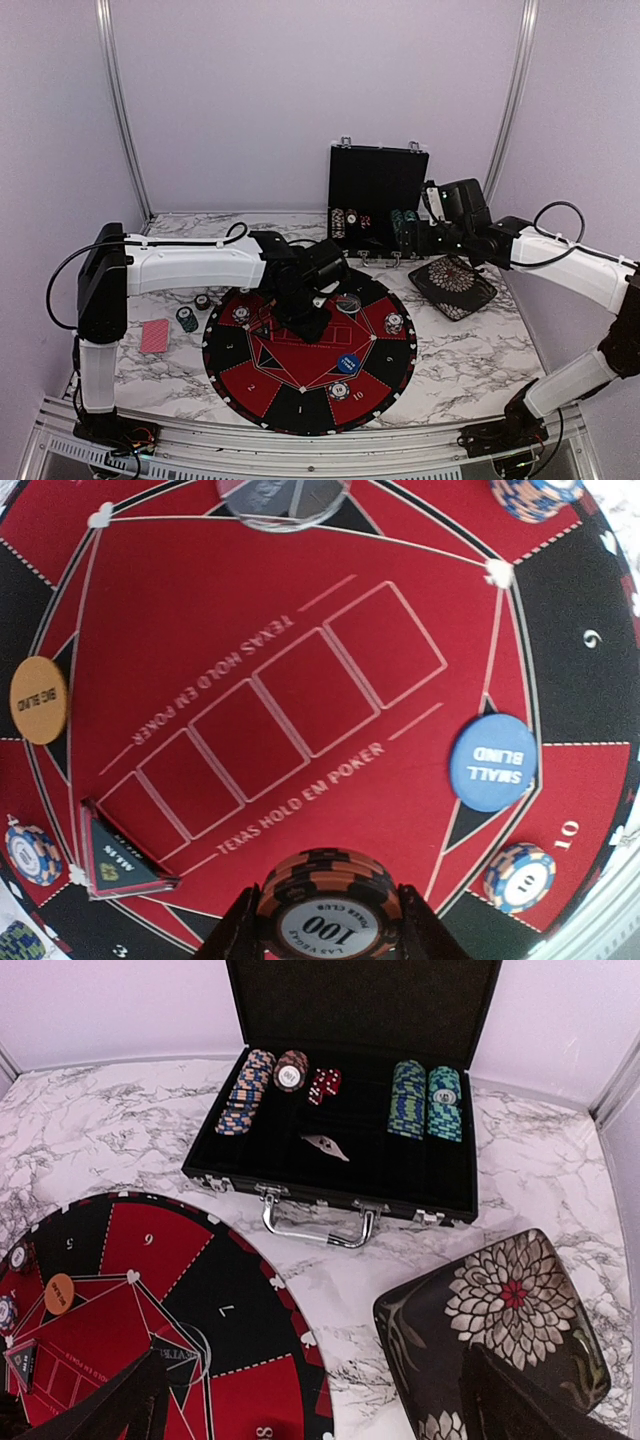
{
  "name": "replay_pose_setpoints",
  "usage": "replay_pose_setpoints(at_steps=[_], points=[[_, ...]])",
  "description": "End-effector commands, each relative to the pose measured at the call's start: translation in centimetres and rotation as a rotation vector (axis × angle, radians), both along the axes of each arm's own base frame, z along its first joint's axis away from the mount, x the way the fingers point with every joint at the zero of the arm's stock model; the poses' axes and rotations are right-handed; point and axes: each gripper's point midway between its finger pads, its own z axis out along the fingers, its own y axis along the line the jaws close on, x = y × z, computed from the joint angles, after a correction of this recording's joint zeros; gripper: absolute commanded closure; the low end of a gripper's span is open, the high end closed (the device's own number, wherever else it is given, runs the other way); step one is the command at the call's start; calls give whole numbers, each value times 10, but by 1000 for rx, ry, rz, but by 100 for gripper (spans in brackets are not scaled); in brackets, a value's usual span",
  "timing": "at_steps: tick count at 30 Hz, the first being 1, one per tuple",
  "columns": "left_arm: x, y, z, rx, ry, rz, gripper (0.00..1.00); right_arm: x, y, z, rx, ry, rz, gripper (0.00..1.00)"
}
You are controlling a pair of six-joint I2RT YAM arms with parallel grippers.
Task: Distribute texas hold em gaming equipment
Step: Place the poker chips pile at the small blind area.
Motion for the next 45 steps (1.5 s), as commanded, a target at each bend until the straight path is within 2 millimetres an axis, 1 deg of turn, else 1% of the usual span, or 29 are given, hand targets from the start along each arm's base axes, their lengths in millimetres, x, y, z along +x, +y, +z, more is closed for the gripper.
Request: replay_pose_setpoints(at_steps=[1,6,12,21,32,42,45], points=[[-20,-23,-2,-10,18,-37,69,-8,-13,4,25,-15,-49,2],[-44,-47,-8,-13,24,-97,69,-19,-22,1,31,-14,-69,2],[-69,-69,-16,-17,39,-159,69,-31,-32,2,36,-18,-91,1],[-95,-99,-28,-20,48,-231,69,-47,-41,3,53,-23,-100,1],[-101,-112,-43,-1,59,-262,69,-55,-45,-1,60,-19,-98,2],[-99,-109,-57,44,56,-266,68,-55,-44,0,55,-22,-91,1],[-98,-108,-58,50,52,-264,68,-55,-44,-1,52,-20,-90,2]])
